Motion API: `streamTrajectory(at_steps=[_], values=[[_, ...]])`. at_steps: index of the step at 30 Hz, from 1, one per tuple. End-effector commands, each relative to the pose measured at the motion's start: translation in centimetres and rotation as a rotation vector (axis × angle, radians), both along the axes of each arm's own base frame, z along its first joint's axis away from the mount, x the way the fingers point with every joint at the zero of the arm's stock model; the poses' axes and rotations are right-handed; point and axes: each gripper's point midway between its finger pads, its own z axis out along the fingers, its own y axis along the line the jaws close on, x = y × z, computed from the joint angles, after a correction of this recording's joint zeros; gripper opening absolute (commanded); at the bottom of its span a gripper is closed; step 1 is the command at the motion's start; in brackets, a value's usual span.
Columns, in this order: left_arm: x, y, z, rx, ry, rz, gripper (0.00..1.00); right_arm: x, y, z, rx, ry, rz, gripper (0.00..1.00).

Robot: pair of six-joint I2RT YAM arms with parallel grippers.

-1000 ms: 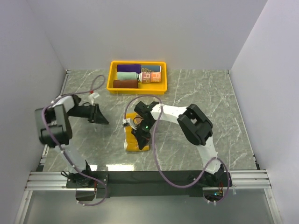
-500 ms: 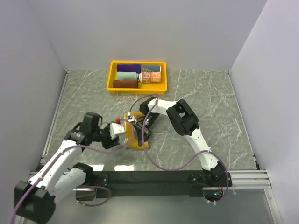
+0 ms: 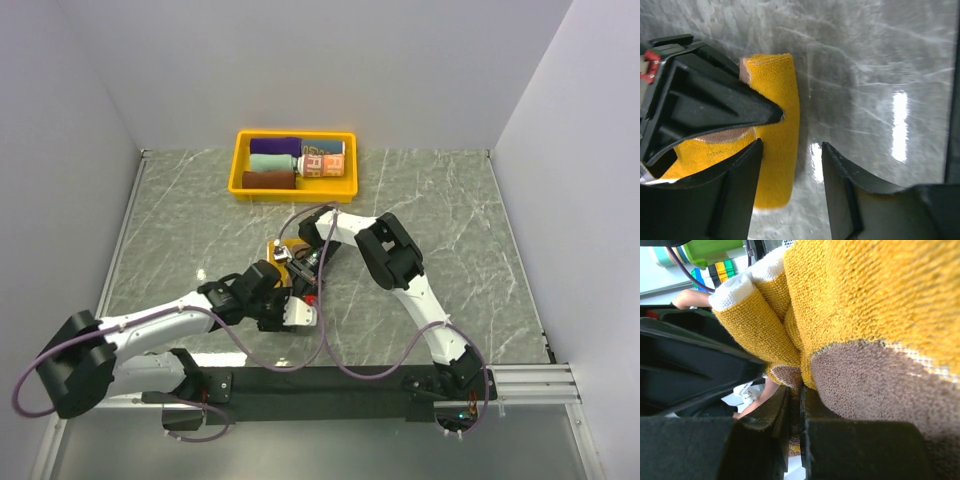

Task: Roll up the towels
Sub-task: Roll the towel

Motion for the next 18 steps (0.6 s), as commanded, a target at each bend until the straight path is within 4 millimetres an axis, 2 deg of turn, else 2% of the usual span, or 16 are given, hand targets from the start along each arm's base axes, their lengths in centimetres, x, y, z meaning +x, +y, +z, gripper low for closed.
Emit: streamTrajectory(at_steps=[1,5,8,9,11,12,14,15,16,17,18], values=[[2.5,-1.2,0.4,0.01,-0.09,0.039,0.55,0.9,-0.8,-4.1,-0.068,-0.079,0.027,0.0],[2.9,0.2,-1.8,0.086,-0.082,0.102,0.51,1.0,-0.9,-3.9,-0.068,-0.087,0.019,0.0],[2.0,1.1,-3.1,0.139,-0.039,0.093,0.33,1.1,-1.0,-3.8,-0.073,-0.079,0.012,0.0],[1.6,1.2,-3.4,0.147,-0.018,0.09,0.23,1.1,-1.0,-3.7,-0.077,-0.077,0.009,0.0],[0.7,1.7,-4.0,0.178,0.036,0.079,0.15,1.7,-1.1,-3.0,-0.069,-0.094,-0.007,0.0],[-0.5,2.1,-4.4,0.202,0.095,0.058,0.09,1.9,-1.2,-2.6,-0.065,-0.101,-0.012,0.01],[-1.4,2.3,-4.5,0.208,0.164,0.033,0.04,2.9,-1.3,-0.5,-0.031,-0.145,-0.035,0.08],[-2.6,2.9,-4.7,0.213,0.252,0.022,0.01,3.0,-1.7,-0.1,-0.04,-0.146,-0.05,0.11],[-3.0,2.9,-4.6,0.21,0.291,0.011,0.01,3.9,-1.5,1.3,-0.003,-0.205,-0.07,0.14],[-3.1,2.8,-4.2,0.207,0.314,-0.005,0.01,4.8,-1.8,2.0,0.003,-0.227,-0.101,0.2],[-3.3,3.0,-4.2,0.213,0.343,-0.004,0.01,4.8,-2.3,2.2,-0.017,-0.219,-0.13,0.22]])
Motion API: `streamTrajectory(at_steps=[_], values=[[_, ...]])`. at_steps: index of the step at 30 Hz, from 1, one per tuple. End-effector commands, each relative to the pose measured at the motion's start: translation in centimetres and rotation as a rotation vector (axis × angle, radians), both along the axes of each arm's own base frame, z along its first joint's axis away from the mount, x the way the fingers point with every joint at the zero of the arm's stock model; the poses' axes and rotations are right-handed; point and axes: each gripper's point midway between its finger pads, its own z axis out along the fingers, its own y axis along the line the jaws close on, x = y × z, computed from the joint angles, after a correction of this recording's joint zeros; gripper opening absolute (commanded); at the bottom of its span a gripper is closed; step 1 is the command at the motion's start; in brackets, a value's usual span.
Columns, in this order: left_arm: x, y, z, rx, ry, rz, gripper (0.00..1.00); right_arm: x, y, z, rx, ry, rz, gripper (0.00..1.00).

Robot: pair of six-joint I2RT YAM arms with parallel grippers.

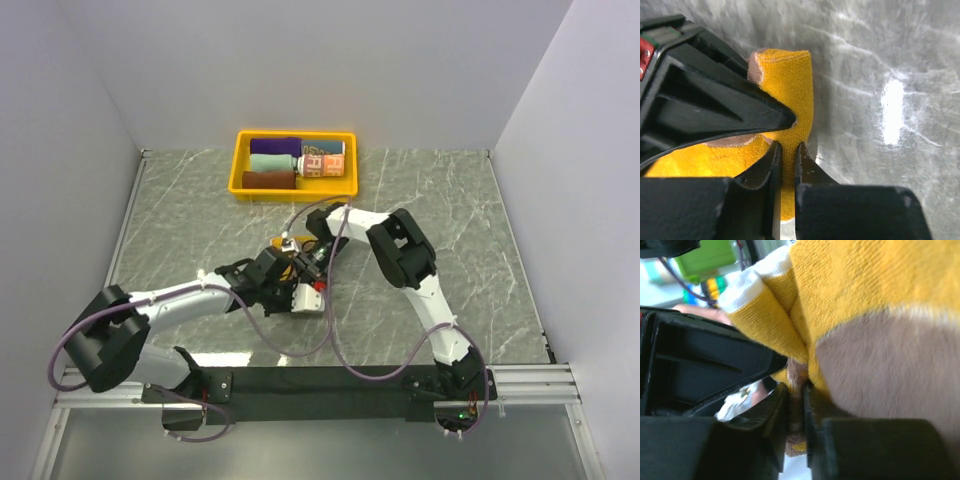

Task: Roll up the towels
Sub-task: Roll the towel

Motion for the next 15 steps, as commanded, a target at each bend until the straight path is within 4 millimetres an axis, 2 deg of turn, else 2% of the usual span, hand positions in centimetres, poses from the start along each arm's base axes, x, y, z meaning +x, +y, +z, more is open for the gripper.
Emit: streamTrajectory(at_steps=[1,2,3,5,6,7,8,9,10,11,12,13,14,15], values=[[-6.8,4.1,-2.9,0.16,0.384,-0.033,0.01,5.0,-1.5,2.8,0.021,-0.26,-0.103,0.25],[-6.7,3.8,-2.6,0.16,0.397,-0.051,0.01,5.5,-1.7,3.3,0.023,-0.287,-0.121,0.27],[-7.1,4.1,-3.2,0.182,0.446,-0.049,0.01,6.3,-2.5,3.5,0.003,-0.291,-0.163,0.27],[-7.4,4.0,-2.9,0.183,0.514,-0.054,0.01,8.0,-3.1,5.1,0.021,-0.389,-0.212,0.27],[-7.2,4.2,-3.2,0.188,0.555,-0.03,0.01,8.8,-4.3,5.2,0.0,-0.4,-0.255,0.27],[-7.1,4.2,-3.2,0.185,0.582,-0.017,0.01,9.9,-4.7,6.5,0.013,-0.481,-0.281,0.27],[-6.9,3.8,-2.7,0.17,0.614,-0.017,0.01,10.4,-5.3,6.8,0.007,-0.508,-0.302,0.27],[-6.5,4.0,-2.7,0.164,0.638,0.006,0.01,10.3,-6.0,6.7,-0.005,-0.514,-0.315,0.27],[-6.4,4.0,-3.0,0.168,0.679,0.016,0.01,11.0,-6.9,7.7,0.005,-0.554,-0.344,0.27],[-6.1,3.7,-2.6,0.154,0.706,0.02,0.01,11.2,-7.5,7.9,-0.004,-0.574,-0.359,0.27],[-5.8,4.0,-3.1,0.157,0.75,0.045,0.01,10.7,-8.4,7.4,-0.021,-0.57,-0.371,0.26],[-5.6,4.0,-3.2,0.157,0.775,0.053,0.01,11.4,-9.1,8.7,-0.001,-0.633,-0.405,0.26],[-4.7,3.7,-3.0,0.145,0.778,0.053,0.01,11.4,-9.6,9.0,-0.001,-0.652,-0.418,0.25],[-4.8,4.2,-3.5,0.152,0.844,0.085,0.01,10.7,-10.4,8.3,-0.02,-0.649,-0.426,0.25]])
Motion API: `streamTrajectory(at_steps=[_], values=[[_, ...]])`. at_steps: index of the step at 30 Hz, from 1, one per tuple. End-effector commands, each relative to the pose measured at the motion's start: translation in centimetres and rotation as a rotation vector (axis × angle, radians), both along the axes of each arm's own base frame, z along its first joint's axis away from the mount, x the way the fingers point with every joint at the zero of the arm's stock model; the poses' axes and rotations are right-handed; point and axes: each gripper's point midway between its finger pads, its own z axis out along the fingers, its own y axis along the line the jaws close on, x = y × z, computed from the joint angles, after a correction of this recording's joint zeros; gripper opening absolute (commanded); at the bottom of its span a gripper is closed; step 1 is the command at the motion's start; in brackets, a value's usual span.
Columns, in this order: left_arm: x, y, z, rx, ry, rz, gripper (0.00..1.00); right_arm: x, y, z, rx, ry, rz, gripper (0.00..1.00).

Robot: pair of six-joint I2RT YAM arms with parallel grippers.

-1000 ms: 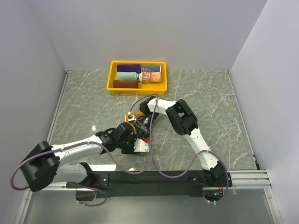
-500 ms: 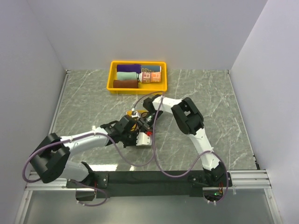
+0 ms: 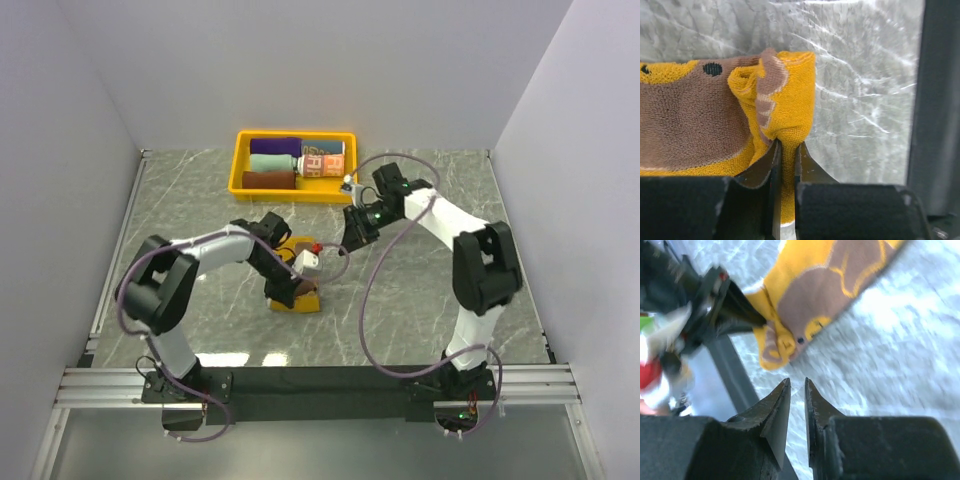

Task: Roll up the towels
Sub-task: Roll the towel

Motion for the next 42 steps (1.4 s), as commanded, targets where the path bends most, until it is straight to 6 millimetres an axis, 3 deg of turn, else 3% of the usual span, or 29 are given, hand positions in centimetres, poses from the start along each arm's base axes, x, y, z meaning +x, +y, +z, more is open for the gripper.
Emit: streamTrajectory(at_steps=[1,3,4,6,11,18,19,22,23,24,27,28,29,31,33,35,36,42], values=[[-4.9,4.6,-3.2,0.188,0.352,0.028,0.01,0.0,-1.4,1.4,-0.009,-0.124,-0.048,0.25],[-3.8,4.9,-3.7,0.189,0.409,0.058,0.01,-1.3,-2.2,1.1,-0.009,-0.111,-0.066,0.24],[-3.3,4.9,-3.9,0.189,0.422,0.064,0.01,-1.4,-2.4,2.2,0.008,-0.159,-0.073,0.24],[-2.1,5.1,-4.3,0.194,0.464,0.081,0.01,-2.6,-3.2,2.3,0.005,-0.18,-0.085,0.22],[1.0,4.7,-5.7,0.222,0.473,0.12,0.01,-5.2,-3.6,2.7,0.029,-0.175,-0.028,0.17],[2.2,4.4,-7.1,0.265,0.526,0.146,0.01,-6.7,-1.8,2.9,-0.037,-0.407,0.142,0.15],[2.1,4.6,-7.5,0.277,0.527,0.15,0.01,-7.6,-0.4,3.0,-0.037,-0.463,0.207,0.15],[2.0,4.9,-8.0,0.294,0.525,0.16,0.01,-8.5,1.5,3.4,-0.039,-0.576,0.27,0.23],[2.0,4.9,-8.1,0.294,0.528,0.161,0.01,-9.9,3.0,3.4,-0.029,-0.606,0.332,0.27],[1.9,4.8,-8.0,0.29,0.536,0.164,0.01,-9.7,3.4,2.8,-0.068,-0.65,0.348,0.31],[2.2,4.6,-8.3,0.288,0.536,0.172,0.01,-10.7,6.1,2.4,-0.082,-0.796,0.462,0.53],[2.2,4.5,-8.3,0.29,0.538,0.177,0.01,-10.7,7.2,2.7,-0.066,-0.858,0.485,0.55],[2.3,4.5,-8.3,0.292,0.538,0.178,0.01,-11.7,7.9,2.1,-0.06,-0.911,0.552,0.55],[2.4,4.5,-8.4,0.293,0.53,0.179,0.01,-11.7,8.8,1.1,-0.088,-0.981,0.596,0.55],[2.4,4.6,-8.4,0.295,0.531,0.179,0.01,-12.5,9.3,-1.1,-0.118,-1.012,0.67,0.55],[2.5,4.6,-8.5,0.298,0.529,0.178,0.01,-12.1,9.8,-2.3,-0.142,-1.063,0.682,0.55],[2.4,4.6,-8.5,0.299,0.532,0.178,0.01,-12.4,9.7,-4.0,-0.166,-1.064,0.716,0.55],[2.6,4.7,-8.6,0.303,0.517,0.177,0.01,-11.2,10.9,-7.5,-0.218,-1.111,0.747,0.49]])
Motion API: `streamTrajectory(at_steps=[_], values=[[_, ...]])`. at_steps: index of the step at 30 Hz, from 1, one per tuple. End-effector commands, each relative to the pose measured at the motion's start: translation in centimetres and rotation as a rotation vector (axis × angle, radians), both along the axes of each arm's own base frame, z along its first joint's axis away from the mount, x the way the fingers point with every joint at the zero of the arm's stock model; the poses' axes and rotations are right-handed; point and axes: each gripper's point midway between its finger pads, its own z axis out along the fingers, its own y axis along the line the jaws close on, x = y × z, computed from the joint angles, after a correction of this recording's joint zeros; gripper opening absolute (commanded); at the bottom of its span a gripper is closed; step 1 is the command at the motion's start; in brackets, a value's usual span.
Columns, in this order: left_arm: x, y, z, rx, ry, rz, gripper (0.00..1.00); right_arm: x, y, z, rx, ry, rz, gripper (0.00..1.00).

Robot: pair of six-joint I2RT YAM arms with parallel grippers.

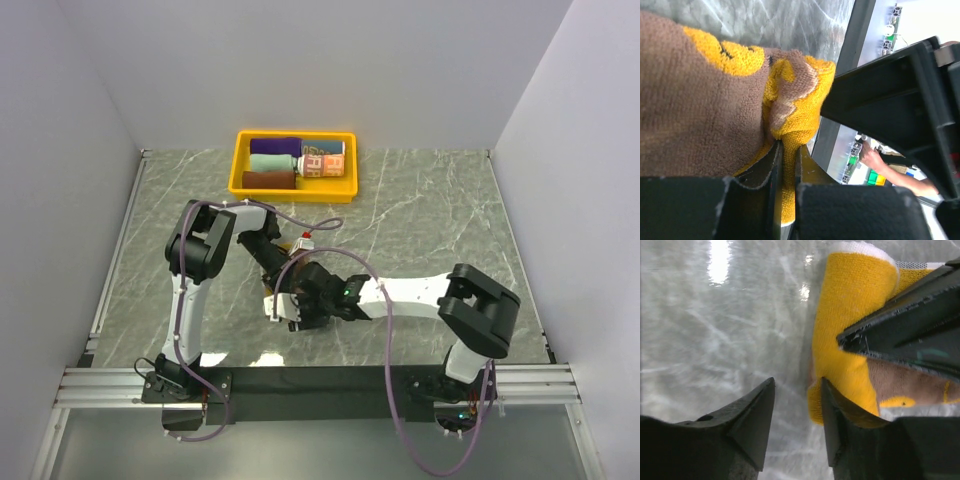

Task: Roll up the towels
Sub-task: Roll the towel

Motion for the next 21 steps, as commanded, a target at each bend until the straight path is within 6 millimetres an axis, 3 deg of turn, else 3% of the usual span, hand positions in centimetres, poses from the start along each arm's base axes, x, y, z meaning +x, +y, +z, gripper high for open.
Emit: streamTrajectory(at_steps=[1,5,11,14,16,21], values=[[2.3,3.8,-8.2,0.16,-0.263,-0.195,0.01,2.7,1.9,-0.1,0.031,-0.132,0.006,0.44],[2.3,3.9,-8.1,0.156,-0.278,-0.204,0.01,3.1,1.4,-1.8,-0.004,-0.111,-0.032,0.4],[2.4,3.9,-8.2,0.159,-0.273,-0.206,0.01,2.7,1.3,4.3,0.123,-0.133,-0.004,0.46],[2.5,3.9,-8.2,0.158,-0.278,-0.206,0.01,2.4,1.5,5.1,0.132,-0.124,0.02,0.49],[2.5,3.9,-8.2,0.161,-0.274,-0.208,0.01,2.5,1.8,5.1,0.139,-0.117,0.027,0.52],[2.5,3.9,-8.2,0.162,-0.274,-0.204,0.01,2.7,2.2,2.2,0.101,-0.109,0.067,0.53]])
